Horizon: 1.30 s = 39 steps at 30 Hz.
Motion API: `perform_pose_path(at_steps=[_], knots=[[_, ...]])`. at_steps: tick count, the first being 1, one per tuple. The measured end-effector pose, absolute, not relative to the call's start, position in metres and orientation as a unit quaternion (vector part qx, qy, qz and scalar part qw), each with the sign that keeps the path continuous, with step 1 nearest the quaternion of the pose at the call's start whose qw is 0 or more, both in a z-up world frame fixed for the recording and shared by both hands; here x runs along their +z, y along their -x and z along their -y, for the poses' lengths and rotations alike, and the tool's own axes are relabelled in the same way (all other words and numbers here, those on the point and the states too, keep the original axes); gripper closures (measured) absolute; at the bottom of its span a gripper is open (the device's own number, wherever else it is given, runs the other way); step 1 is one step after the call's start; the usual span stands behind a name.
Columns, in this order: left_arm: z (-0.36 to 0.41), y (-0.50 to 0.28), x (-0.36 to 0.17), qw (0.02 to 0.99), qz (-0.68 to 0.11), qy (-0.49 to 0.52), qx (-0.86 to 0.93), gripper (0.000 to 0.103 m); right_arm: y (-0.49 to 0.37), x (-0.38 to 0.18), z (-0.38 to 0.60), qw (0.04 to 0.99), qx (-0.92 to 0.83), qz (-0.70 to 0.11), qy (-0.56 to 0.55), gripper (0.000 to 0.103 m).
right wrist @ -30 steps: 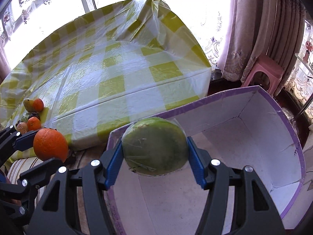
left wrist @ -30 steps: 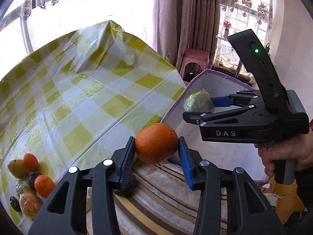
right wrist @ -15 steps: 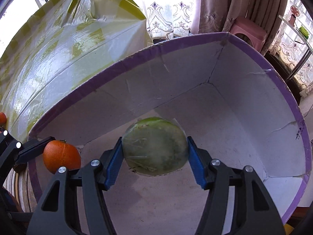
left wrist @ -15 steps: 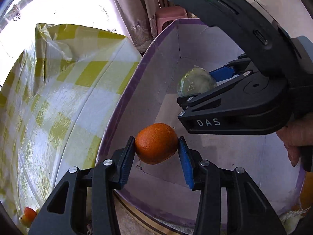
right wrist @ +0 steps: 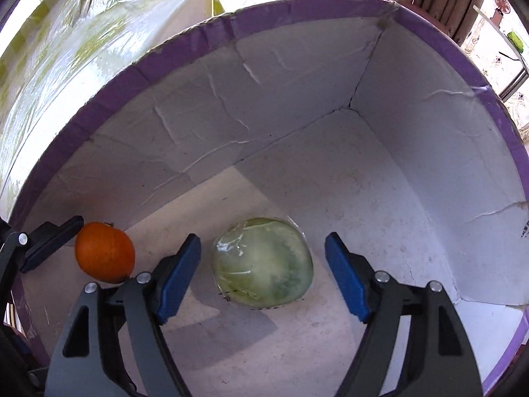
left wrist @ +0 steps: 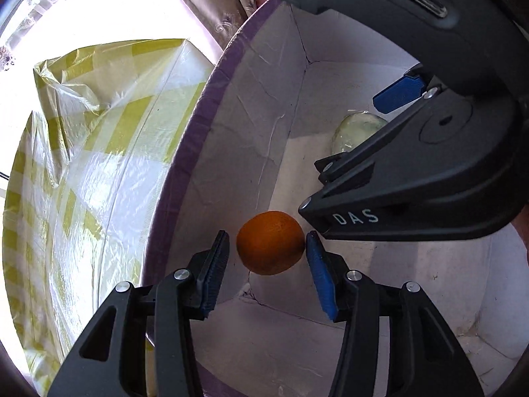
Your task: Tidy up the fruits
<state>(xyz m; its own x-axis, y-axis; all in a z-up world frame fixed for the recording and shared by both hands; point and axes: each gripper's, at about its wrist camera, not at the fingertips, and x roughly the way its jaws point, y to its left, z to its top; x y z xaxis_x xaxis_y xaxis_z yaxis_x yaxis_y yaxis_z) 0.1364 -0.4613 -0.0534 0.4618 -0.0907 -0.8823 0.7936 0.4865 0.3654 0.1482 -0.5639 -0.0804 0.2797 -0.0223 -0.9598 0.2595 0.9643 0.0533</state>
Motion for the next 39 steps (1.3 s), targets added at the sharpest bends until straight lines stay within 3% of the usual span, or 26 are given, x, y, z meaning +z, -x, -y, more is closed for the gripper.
perform_pose_path(at_steps=[6,10,13,20,29,32,39], knots=[[0.455,-0.139,-0.047,0.757,-0.421,-0.405,-0.292,0.042,-0.146,-0.072,0.563,0.804,-0.106,-0.575,-0.107,0.013],[0.454,-0.131,-0.026,0.773,-0.392,-0.394,-0.307,0.023,-0.135,-0.055,0.562,0.823,-0.117,-0.546,-0.106,0.011],[0.441,-0.126,-0.009,0.790,-0.368,-0.383,-0.306,0.019,-0.126,-0.034,0.566,0.839,-0.133,-0.517,-0.107,0.010],[0.406,-0.114,0.037,0.845,-0.339,-0.301,-0.283,0.015,-0.097,0.027,0.569,0.883,-0.157,-0.432,-0.094,0.002],[0.302,-0.101,0.084,0.923,-0.291,-0.151,-0.201,0.014,-0.085,0.084,0.524,0.926,-0.163,-0.336,-0.051,0.002],[0.271,-0.087,0.096,0.945,-0.239,-0.144,-0.168,0.014,-0.089,0.090,0.498,0.935,-0.126,-0.328,-0.046,0.002],[0.203,-0.086,0.094,0.953,-0.264,-0.114,-0.092,0.014,-0.091,0.090,0.433,0.939,-0.009,-0.334,-0.083,0.002]])
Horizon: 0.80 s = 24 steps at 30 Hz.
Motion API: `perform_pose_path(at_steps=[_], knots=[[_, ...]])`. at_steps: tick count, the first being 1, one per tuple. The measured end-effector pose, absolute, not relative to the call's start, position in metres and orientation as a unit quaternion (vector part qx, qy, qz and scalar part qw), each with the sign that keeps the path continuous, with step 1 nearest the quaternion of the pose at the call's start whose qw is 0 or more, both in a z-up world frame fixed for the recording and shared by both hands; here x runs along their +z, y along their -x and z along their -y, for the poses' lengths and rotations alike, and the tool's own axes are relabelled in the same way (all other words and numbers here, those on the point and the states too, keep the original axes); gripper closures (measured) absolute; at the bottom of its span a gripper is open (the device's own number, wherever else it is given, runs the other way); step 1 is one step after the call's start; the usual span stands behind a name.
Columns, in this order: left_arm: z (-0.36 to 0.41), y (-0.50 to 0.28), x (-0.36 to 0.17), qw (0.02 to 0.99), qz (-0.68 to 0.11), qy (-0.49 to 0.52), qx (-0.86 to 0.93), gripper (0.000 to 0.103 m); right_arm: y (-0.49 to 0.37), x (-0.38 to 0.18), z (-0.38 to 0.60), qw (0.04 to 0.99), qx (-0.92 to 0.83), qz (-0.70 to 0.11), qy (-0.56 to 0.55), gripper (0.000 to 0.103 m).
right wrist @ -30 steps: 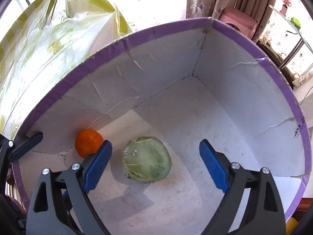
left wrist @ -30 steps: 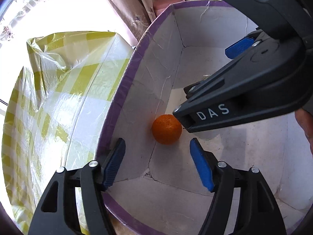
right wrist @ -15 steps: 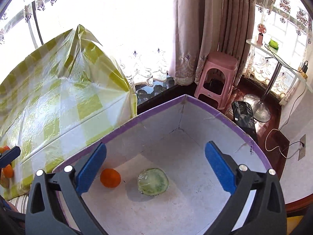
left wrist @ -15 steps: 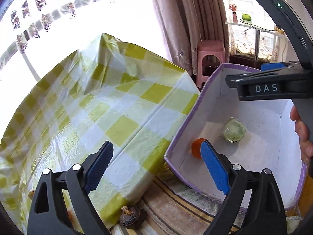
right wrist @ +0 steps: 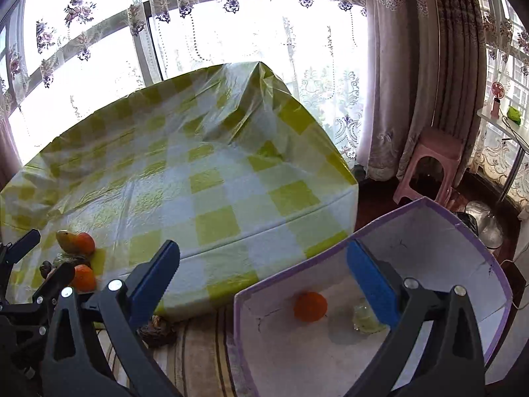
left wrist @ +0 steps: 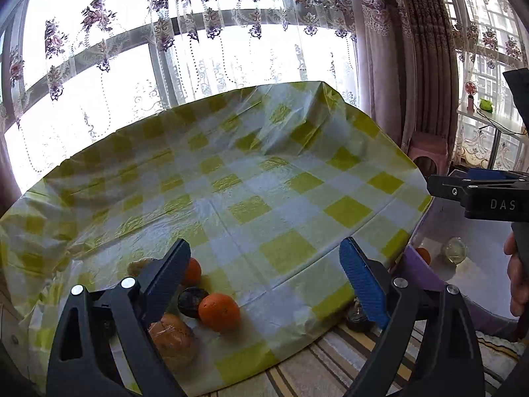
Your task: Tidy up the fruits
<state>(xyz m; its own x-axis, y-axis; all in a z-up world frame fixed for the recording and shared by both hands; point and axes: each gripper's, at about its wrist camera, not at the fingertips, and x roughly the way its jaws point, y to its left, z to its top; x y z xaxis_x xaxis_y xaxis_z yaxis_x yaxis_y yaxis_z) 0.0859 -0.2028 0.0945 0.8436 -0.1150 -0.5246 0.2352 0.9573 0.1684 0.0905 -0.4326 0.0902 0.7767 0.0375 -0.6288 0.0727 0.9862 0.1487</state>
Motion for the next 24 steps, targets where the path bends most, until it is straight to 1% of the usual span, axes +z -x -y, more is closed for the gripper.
perform_pose_path(at_steps=[3,9,17,19,21,24], knots=[[0.165,-0.085,0.090,0.957,-0.275,-0.078,-0.059,0.014,-0.090,0.088,0.400,0.939,0.034,-0.332,-0.082,0.002],[0.098,-0.067,0.095,0.963,-0.265,-0.033,-0.022,0.014,-0.092,0.082,0.344,0.935,0.076,-0.339,-0.065,0.002],[0.034,-0.069,0.075,0.953,-0.302,0.017,0.029,0.014,-0.098,0.067,0.285,0.914,0.145,-0.377,-0.038,0.002],[0.020,-0.071,0.071,0.950,-0.308,0.033,0.042,0.015,-0.097,0.063,0.268,0.910,0.159,-0.382,-0.022,0.002],[0.009,-0.072,0.069,0.947,-0.314,0.051,0.046,0.019,-0.094,0.058,0.253,0.906,0.170,-0.388,-0.005,0.002],[0.000,-0.074,0.063,0.942,-0.327,0.056,0.051,0.019,-0.089,0.057,0.258,0.905,0.170,-0.391,-0.008,0.002]])
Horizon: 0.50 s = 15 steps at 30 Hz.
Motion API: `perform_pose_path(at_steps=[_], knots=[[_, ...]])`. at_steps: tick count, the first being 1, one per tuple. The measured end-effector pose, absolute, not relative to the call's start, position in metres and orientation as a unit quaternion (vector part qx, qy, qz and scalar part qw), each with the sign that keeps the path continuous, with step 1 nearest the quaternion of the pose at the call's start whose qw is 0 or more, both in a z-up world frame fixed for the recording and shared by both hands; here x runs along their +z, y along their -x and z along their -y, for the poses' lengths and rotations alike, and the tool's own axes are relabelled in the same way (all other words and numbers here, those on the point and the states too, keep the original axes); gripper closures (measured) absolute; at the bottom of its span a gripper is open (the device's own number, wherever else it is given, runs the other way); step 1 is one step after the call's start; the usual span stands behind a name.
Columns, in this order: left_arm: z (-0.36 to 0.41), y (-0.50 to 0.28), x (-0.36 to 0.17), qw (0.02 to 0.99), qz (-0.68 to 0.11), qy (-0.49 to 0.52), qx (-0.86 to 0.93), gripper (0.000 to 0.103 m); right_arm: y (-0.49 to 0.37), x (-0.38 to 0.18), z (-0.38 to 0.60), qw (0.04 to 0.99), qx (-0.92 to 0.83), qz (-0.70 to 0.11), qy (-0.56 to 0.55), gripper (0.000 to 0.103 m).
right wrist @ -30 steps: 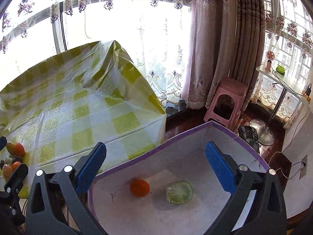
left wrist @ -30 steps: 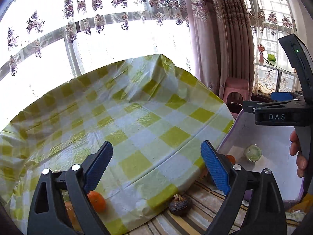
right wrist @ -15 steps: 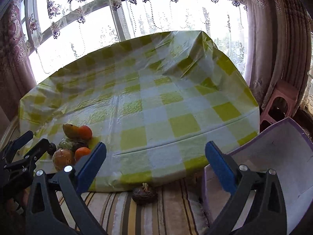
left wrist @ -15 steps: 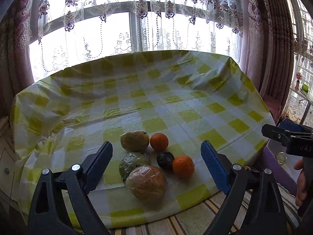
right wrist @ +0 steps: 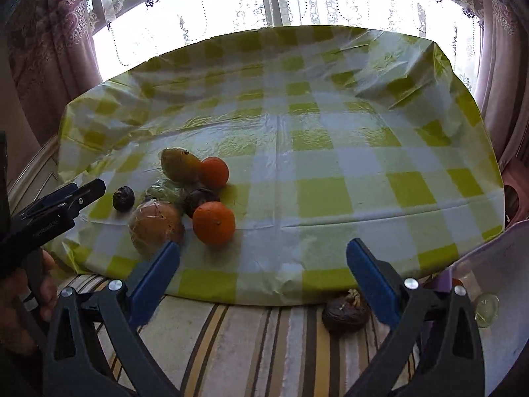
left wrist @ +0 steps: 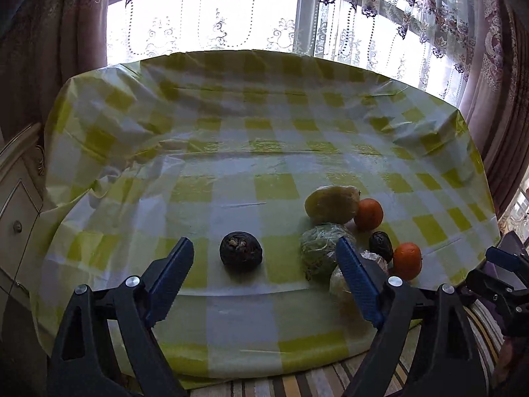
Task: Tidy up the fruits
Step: 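Grasp the dark round fruit with the left tool while the right tool approaches the dried brown fruit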
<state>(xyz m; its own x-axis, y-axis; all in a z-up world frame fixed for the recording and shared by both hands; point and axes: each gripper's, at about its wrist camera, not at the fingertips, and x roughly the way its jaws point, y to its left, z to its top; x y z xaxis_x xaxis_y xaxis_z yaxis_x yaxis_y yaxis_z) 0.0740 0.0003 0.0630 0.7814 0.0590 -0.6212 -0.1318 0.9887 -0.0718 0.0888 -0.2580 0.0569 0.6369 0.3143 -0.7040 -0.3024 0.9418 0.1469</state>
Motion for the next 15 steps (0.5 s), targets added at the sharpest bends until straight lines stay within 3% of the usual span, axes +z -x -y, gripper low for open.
perform_pose_path(at_steps=[6,11,15], knots=[[-0.021,-0.079,0.053,0.931,-0.349,0.090,0.061,0.022,-0.074,0.044,0.315,0.894,0.115,-0.432,-0.015,0.003],[-0.025,-0.083,0.045,0.924,-0.365,0.101,0.056,0.026,-0.077,0.023,0.330,0.877,0.095,-0.471,-0.018,0.018],[-0.030,-0.085,0.044,0.921,-0.371,0.103,0.055,0.031,-0.085,0.012,0.304,0.865,0.107,-0.490,0.034,0.018]])
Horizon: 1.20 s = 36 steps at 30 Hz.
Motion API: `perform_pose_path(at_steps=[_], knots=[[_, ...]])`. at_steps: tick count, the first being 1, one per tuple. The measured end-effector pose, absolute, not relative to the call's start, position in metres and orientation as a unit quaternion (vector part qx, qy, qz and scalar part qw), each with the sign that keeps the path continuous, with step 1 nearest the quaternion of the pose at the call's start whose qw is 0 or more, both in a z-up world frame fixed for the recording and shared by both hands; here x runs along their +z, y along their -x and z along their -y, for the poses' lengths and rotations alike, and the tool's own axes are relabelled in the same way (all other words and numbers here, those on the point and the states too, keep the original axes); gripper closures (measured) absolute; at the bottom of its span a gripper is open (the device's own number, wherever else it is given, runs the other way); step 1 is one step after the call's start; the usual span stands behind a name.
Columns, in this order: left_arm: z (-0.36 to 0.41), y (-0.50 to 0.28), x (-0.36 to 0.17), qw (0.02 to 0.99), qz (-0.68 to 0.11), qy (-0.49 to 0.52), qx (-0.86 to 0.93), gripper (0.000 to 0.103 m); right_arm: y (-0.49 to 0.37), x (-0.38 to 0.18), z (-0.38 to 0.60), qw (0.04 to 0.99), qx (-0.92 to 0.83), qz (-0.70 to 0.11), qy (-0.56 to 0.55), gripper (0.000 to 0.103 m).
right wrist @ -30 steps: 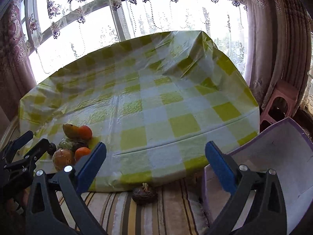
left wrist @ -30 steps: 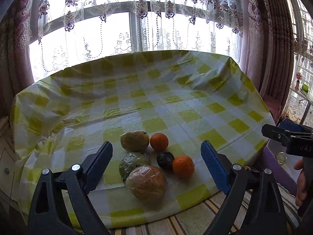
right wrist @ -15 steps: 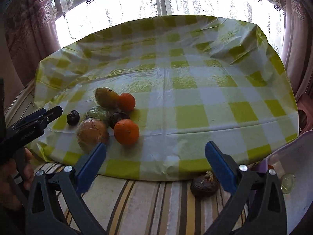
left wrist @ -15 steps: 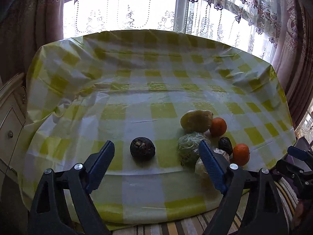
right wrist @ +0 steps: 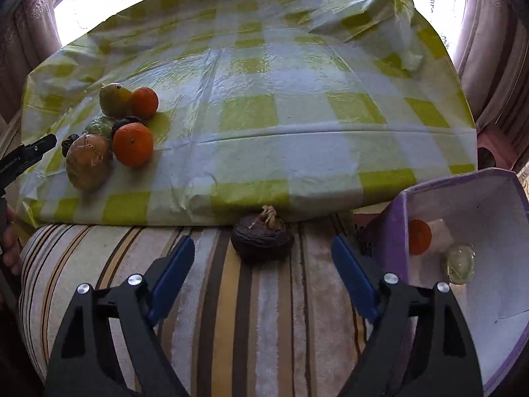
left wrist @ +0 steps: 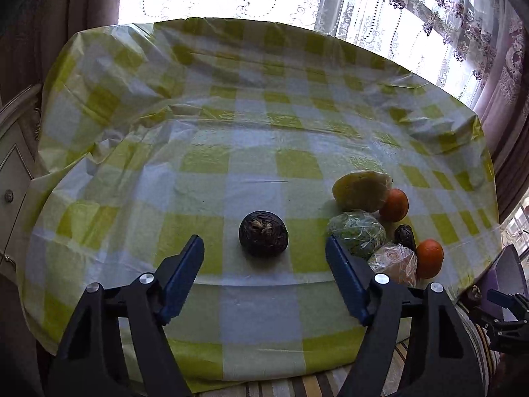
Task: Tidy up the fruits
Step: 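Grasp the dark round fruit with the left tool while the right tool approaches the dried brown fruit, then grasp the dried brown fruit with the right tool while the left tool lifts the dark fruit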
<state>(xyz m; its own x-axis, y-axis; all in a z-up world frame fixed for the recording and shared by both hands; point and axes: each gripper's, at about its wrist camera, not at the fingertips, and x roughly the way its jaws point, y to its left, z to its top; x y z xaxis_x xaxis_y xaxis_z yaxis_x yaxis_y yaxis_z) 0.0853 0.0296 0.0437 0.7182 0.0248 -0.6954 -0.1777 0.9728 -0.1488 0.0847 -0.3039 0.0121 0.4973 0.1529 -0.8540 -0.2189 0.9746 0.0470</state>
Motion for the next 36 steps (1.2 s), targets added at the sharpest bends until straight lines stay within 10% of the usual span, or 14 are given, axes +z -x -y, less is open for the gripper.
perform_pose_path(at_steps=[14,32,36], knots=[[-0.038,-0.108,0.025,0.903,-0.416,0.088,0.060,0.045,-0.102,0.002,0.295,0.855,0.114,-0.505,0.020,0.037],[-0.029,-0.132,0.016,0.897,-0.437,0.049,0.049,0.064,-0.099,0.005,0.309,0.855,0.102,-0.508,-0.005,0.037],[-0.031,-0.130,0.017,0.898,-0.433,0.051,0.056,0.065,-0.099,0.003,0.313,0.851,0.102,-0.514,-0.009,0.060]])
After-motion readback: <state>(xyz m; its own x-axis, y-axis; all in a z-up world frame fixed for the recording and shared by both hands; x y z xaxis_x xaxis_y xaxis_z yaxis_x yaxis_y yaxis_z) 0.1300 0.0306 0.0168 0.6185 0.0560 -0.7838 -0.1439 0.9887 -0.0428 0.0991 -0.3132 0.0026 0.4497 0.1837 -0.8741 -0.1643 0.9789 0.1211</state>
